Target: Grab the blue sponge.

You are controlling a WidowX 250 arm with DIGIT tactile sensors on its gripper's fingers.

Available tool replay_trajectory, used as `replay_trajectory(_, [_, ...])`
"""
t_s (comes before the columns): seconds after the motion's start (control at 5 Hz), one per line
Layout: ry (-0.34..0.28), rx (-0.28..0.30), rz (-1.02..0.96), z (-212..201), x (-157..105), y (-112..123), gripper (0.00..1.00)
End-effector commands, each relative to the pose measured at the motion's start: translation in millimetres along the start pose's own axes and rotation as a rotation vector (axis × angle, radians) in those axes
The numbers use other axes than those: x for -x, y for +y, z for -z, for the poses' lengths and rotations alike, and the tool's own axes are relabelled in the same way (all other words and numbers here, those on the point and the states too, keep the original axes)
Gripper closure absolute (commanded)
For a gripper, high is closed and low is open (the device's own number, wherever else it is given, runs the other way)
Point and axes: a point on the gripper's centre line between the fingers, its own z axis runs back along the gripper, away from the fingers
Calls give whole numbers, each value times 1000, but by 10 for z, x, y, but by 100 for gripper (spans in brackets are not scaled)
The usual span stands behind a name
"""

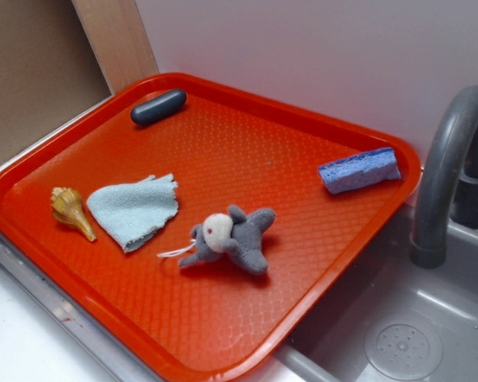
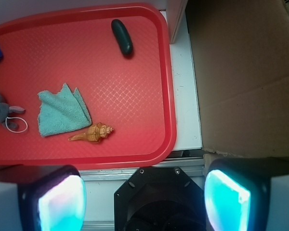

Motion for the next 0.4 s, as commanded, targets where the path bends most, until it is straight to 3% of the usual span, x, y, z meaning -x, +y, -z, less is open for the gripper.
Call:
replay_trajectory(0.0, [0, 0, 0, 0, 0, 0, 0])
replay_trajectory(0.2, [-154, 41, 79, 83, -215, -461, 0])
